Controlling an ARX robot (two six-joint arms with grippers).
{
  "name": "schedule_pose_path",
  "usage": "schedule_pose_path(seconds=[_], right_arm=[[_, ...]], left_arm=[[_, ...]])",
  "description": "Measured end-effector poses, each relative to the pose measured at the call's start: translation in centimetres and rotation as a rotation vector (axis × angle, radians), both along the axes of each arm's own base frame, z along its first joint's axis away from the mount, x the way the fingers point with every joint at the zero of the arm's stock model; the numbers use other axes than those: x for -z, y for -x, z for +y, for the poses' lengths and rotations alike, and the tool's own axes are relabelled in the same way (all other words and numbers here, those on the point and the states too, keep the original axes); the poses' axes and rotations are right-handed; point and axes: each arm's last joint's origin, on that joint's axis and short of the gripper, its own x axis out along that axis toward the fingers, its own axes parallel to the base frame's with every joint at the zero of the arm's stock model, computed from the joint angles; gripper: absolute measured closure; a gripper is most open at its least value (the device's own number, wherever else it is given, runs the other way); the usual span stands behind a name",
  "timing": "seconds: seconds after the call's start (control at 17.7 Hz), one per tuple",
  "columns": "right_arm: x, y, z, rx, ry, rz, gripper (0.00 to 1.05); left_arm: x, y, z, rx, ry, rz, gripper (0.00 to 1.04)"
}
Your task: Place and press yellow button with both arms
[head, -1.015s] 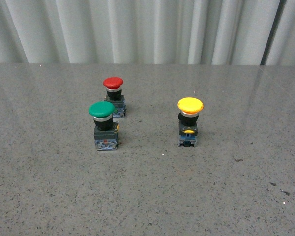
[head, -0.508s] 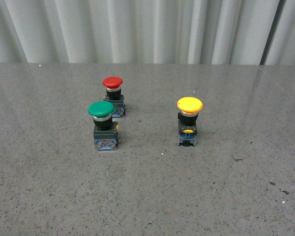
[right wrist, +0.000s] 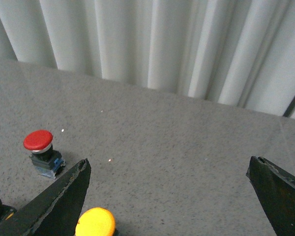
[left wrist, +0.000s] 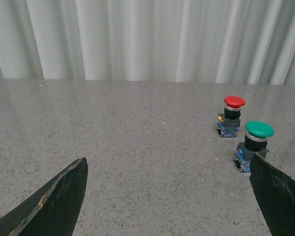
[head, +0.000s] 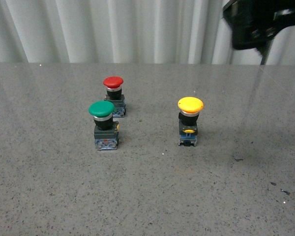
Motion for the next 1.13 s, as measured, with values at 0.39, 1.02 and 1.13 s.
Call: schedule_pose_path(seconds=[0.39, 1.02, 1.13], right_arm=[[3.0, -1.6, 5.3, -0.074, 0.096, 0.108, 0.23], [5.4, -2.2, 5.8, -0.057, 0.148, 0.243, 1.03], [5.7, -2.3, 6.1, -0.062, 0.153, 0.251, 1.03]], left_arm=[[0.0, 0.0, 0.0, 0.0, 0.0, 0.0, 0.07], [0.0, 0.0, 0.0, 0.0, 0.0, 0.0, 0.07], [0.0, 0.0, 0.0, 0.0, 0.0, 0.0, 0.07]])
